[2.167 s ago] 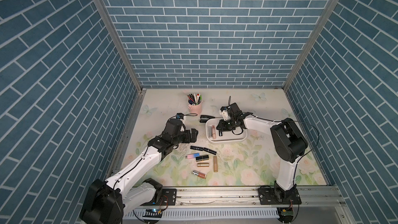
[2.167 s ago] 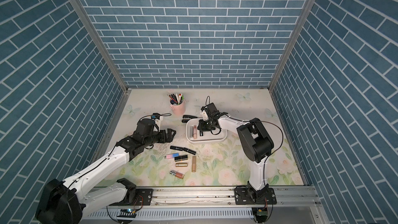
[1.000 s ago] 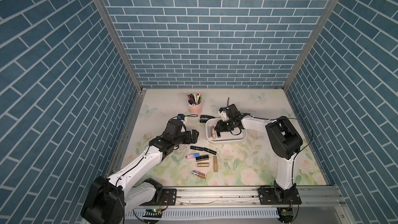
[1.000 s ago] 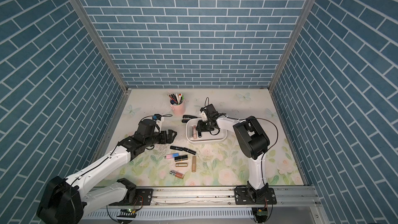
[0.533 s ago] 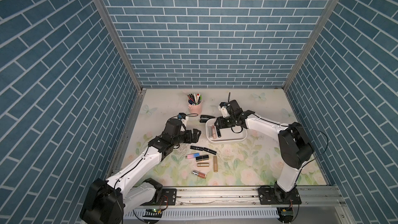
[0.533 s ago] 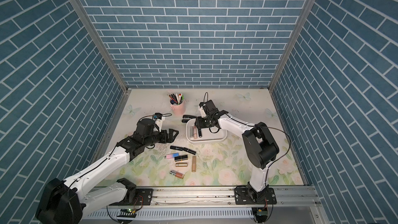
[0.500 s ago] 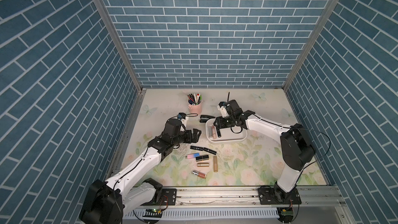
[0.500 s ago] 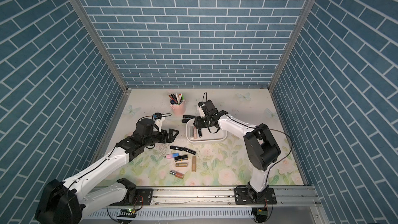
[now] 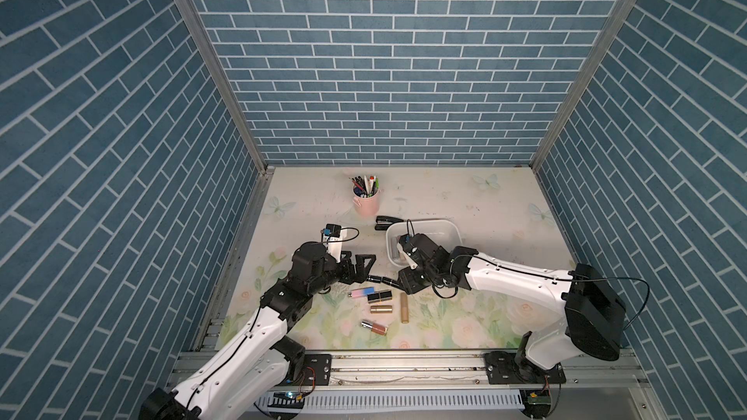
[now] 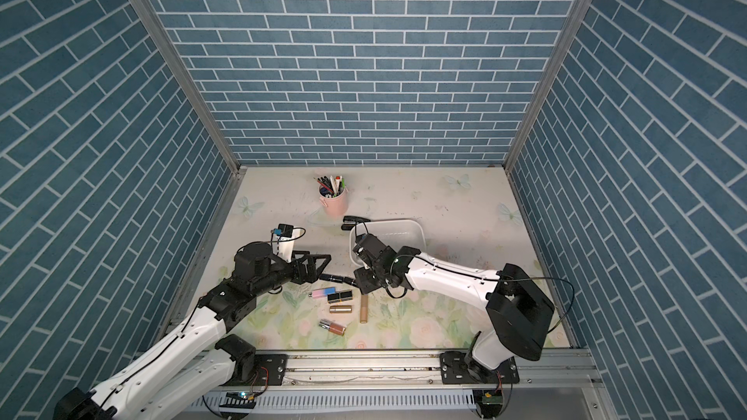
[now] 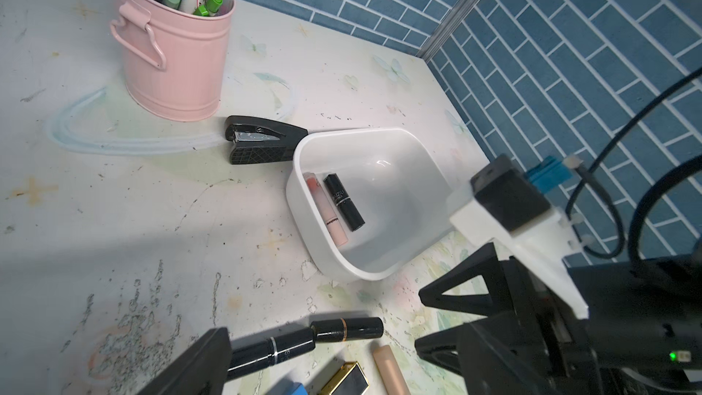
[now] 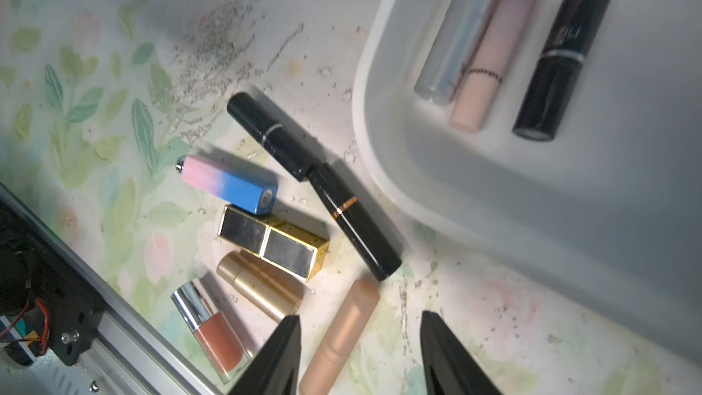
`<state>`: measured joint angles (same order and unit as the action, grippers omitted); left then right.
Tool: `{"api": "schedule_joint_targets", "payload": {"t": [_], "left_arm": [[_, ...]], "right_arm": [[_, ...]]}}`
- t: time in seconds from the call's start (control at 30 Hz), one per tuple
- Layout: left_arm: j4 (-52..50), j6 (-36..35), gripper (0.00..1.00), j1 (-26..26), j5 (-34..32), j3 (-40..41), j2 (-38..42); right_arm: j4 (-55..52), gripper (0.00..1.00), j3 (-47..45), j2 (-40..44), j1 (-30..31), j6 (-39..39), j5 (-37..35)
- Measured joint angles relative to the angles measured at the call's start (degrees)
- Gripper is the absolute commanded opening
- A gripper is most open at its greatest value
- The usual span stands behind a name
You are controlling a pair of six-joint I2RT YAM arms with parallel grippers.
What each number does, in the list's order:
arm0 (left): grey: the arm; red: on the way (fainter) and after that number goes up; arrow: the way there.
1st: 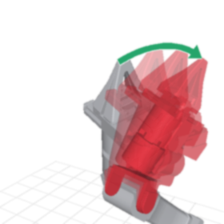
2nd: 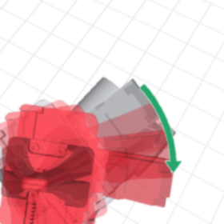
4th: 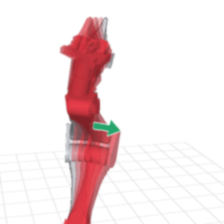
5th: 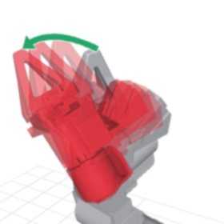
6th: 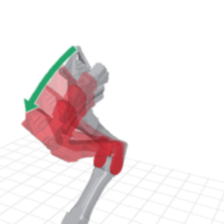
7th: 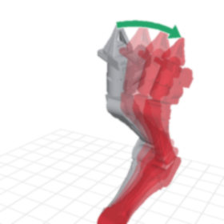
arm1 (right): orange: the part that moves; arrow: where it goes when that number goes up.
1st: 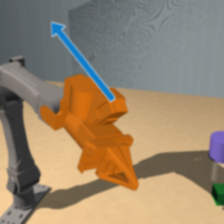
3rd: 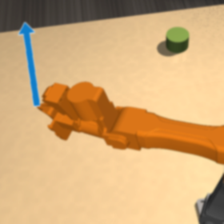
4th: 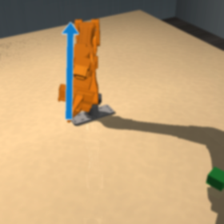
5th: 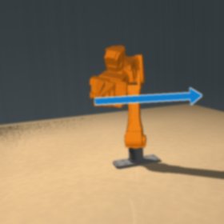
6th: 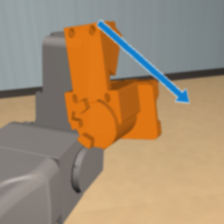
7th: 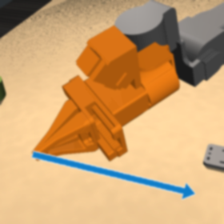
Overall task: Put the lipstick into the storage box
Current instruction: Pick up the lipstick at the center of the board.
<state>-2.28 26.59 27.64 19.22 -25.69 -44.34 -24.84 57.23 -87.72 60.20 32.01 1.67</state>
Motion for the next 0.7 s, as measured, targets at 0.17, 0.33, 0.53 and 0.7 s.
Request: {"api": "schedule_joint_targets", "payload": {"t": [0.17, 0.33, 0.53, 0.7], "left_arm": [[0.09, 1.14, 1.00, 0.02, -0.04, 0.61, 4.26], [0.02, 1.77, 0.99, 0.04, -0.04, 0.66, 4.74], [0.00, 2.19, 1.00, 0.04, -0.07, 0.66, 5.31], [-0.04, 2.23, 1.00, 0.04, -0.09, 0.68, 5.53]], "right_arm": [[-0.07, 0.55, -2.05, -0.59, 3.80, 3.34, -1.51], [0.22, 0.55, -2.05, -1.97, 5.66, 5.29, -2.36], [0.20, 0.55, -2.14, -3.17, 6.51, 6.82, -3.91], [0.39, 0.54, -2.19, -4.68, 7.56, 7.23, -4.50]]}}
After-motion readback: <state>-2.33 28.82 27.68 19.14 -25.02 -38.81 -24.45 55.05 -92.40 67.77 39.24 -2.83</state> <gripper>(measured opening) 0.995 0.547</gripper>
